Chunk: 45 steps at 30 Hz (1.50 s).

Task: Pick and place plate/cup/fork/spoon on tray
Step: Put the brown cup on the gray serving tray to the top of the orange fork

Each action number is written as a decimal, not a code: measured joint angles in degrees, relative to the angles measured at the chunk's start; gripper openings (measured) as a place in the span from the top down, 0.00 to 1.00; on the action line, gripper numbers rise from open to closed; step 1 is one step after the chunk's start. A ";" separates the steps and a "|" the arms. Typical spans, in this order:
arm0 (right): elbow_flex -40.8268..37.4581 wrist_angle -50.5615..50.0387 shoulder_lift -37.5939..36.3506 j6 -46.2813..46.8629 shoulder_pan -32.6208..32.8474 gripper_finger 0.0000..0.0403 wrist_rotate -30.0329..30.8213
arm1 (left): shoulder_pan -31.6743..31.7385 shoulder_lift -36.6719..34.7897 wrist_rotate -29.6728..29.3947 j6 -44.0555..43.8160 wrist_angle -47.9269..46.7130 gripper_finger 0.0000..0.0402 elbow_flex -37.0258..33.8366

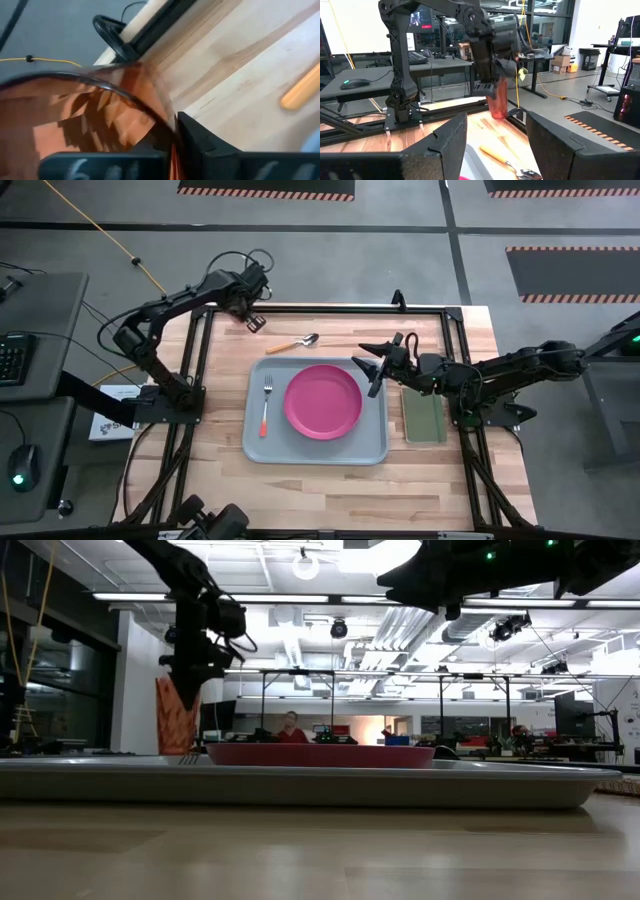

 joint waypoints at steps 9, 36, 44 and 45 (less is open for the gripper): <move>0.00 0.00 0.00 0.24 -1.15 0.52 0.33 | -6.41 -4.89 4.40 -0.97 -8.08 0.99 9.88; 0.00 -0.04 0.00 1.70 -1.81 0.52 -1.09 | -41.83 -7.48 -3.60 -10.06 -7.15 1.00 -2.77; 0.01 -0.04 0.00 1.73 -1.81 0.52 -1.09 | -41.81 -7.52 -0.55 -9.52 -4.14 1.00 -5.21; 0.00 -0.04 0.00 1.73 -1.81 0.52 -1.09 | -41.83 -7.52 -0.74 -9.92 -4.14 1.00 -5.70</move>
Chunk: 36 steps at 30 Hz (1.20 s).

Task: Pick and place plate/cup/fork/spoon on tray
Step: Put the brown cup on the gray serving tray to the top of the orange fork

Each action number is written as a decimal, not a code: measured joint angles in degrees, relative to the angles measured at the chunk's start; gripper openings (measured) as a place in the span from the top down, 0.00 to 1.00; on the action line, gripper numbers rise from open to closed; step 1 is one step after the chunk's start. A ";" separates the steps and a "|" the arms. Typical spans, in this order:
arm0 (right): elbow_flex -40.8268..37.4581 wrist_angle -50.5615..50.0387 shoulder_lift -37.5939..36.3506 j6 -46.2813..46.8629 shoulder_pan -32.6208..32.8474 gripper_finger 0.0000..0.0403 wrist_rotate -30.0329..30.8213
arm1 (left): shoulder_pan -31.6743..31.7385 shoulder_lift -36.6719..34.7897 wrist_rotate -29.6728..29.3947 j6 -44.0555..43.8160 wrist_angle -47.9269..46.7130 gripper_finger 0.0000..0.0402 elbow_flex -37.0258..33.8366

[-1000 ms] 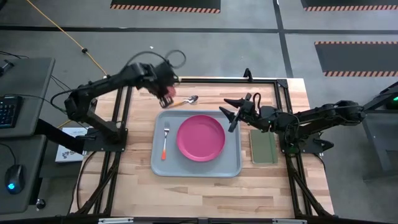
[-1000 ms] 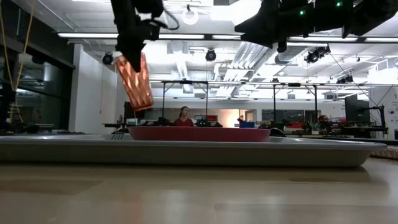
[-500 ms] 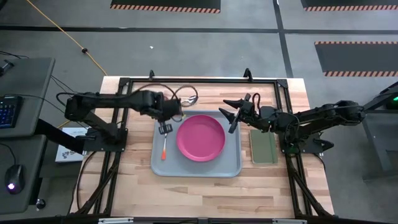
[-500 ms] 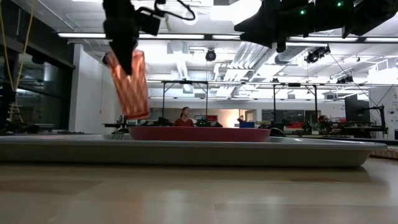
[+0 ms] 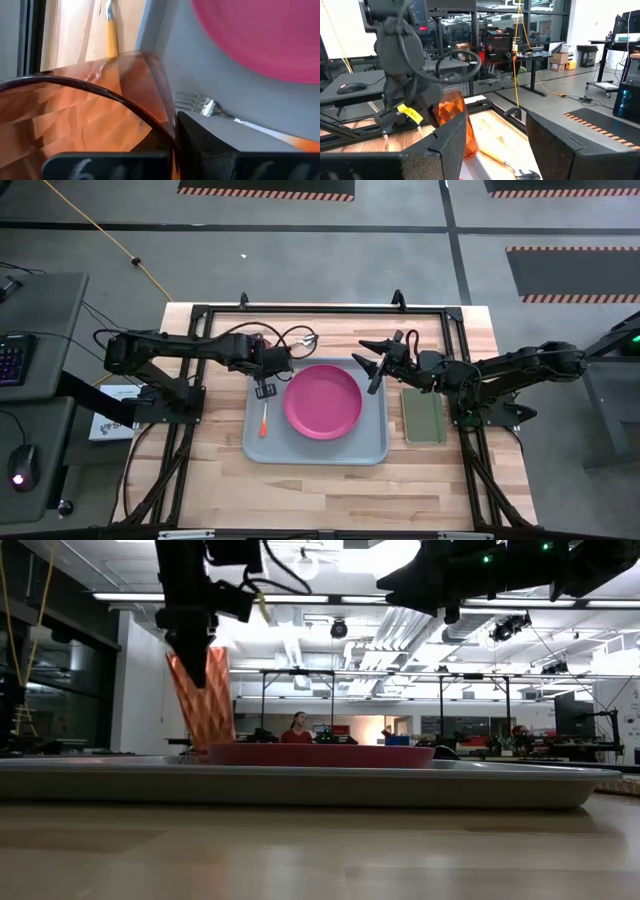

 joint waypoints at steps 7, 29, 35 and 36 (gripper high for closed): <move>0.02 -0.37 0.00 -0.04 0.00 0.52 -0.02 | -0.98 -0.02 -0.23 -1.18 -0.22 1.00 -1.83; 0.02 -0.24 0.00 0.03 0.00 0.52 -0.02 | -5.15 -0.02 8.69 -2.32 -5.40 1.00 1.20; 0.00 -0.30 0.00 1.38 0.00 0.52 -0.02 | -2.36 0.00 9.89 0.37 -5.29 0.99 1.20; 0.02 -0.32 0.00 1.36 0.00 0.52 -0.02 | -1.85 0.00 9.87 0.37 -5.31 0.99 1.20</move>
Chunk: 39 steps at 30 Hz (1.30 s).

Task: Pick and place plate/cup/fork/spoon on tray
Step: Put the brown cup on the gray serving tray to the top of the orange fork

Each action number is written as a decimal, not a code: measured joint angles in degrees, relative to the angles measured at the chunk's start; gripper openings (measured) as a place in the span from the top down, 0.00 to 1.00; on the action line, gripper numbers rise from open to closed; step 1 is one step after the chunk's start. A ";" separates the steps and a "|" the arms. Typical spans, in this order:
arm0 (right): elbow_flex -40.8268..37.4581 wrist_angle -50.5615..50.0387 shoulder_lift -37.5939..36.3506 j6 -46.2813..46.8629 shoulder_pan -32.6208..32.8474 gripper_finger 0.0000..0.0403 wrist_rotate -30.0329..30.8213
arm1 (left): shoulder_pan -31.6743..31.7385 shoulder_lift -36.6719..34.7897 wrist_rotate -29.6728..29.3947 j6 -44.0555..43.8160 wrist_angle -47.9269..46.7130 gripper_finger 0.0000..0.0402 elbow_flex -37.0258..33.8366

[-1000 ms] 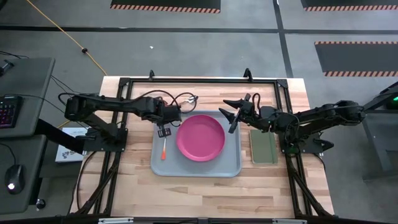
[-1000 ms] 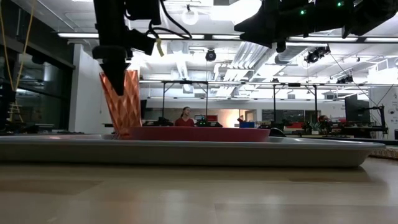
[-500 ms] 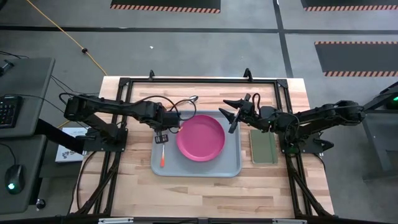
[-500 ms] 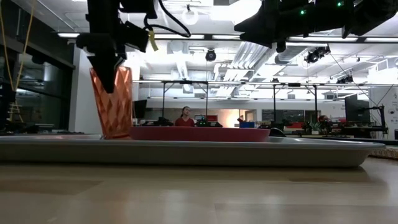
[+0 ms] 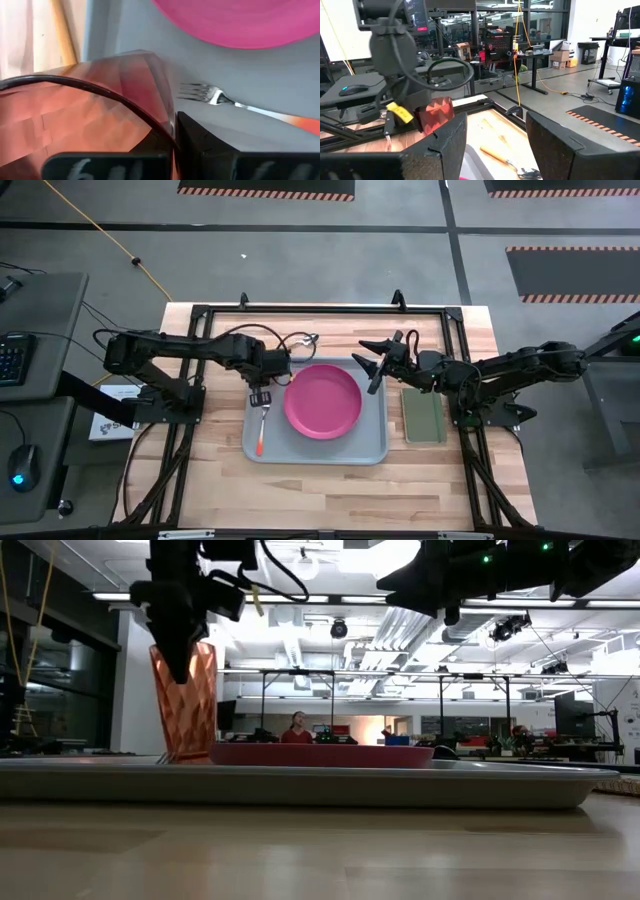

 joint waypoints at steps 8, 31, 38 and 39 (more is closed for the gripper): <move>0.00 -0.05 0.00 -0.05 0.00 0.52 0.00 | 2.20 0.00 1.70 2.11 0.04 0.99 0.00; -0.02 -0.05 0.00 -0.06 0.00 0.52 0.00 | 2.58 0.00 1.59 4.52 1.68 0.77 0.00; -0.01 -0.03 0.00 -0.07 0.00 0.52 0.00 | 2.58 0.00 1.49 4.64 2.82 0.66 0.00; 0.00 -0.03 0.00 -0.07 0.00 0.52 0.00 | 2.58 0.00 1.52 4.66 2.81 0.65 0.00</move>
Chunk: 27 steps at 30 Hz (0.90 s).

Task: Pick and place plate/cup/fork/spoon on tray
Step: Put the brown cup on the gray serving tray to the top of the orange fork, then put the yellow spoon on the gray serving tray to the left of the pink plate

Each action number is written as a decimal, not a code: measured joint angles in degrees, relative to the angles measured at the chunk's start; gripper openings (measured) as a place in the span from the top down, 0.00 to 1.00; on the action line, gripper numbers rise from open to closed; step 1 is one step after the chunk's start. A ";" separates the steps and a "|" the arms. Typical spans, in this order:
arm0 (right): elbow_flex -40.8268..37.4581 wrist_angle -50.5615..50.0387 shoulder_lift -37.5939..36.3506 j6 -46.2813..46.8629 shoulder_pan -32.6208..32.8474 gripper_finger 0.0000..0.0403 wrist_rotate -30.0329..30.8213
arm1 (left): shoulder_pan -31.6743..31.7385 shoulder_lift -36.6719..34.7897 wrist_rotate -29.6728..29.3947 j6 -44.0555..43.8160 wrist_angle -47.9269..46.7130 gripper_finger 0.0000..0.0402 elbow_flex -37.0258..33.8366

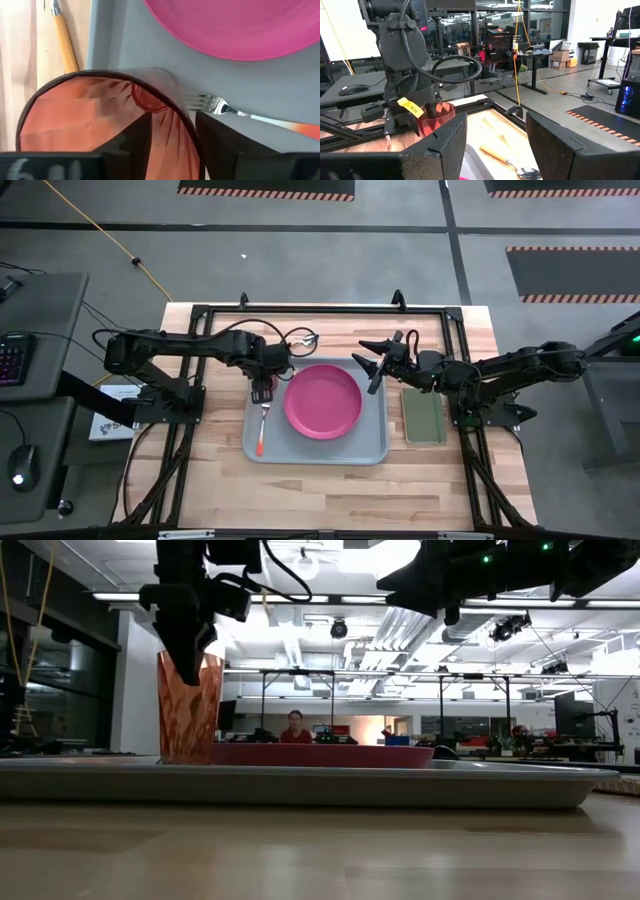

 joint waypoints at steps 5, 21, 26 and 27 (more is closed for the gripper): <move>-0.01 0.00 0.00 0.00 -0.01 0.52 0.00 | 0.00 0.02 0.05 -0.13 -2.19 0.58 0.73; 0.00 -0.02 0.00 0.00 0.00 0.52 0.00 | 0.00 -0.09 -0.43 -1.10 -12.16 0.53 20.09; 0.00 -0.30 -0.01 0.04 -0.01 0.52 -0.59 | -0.02 -5.53 -5.38 -1.07 -5.71 0.53 20.71; 0.00 -0.55 -0.02 0.04 -0.02 0.52 -1.08 | -0.01 -7.50 -6.38 -1.00 -2.67 0.53 19.13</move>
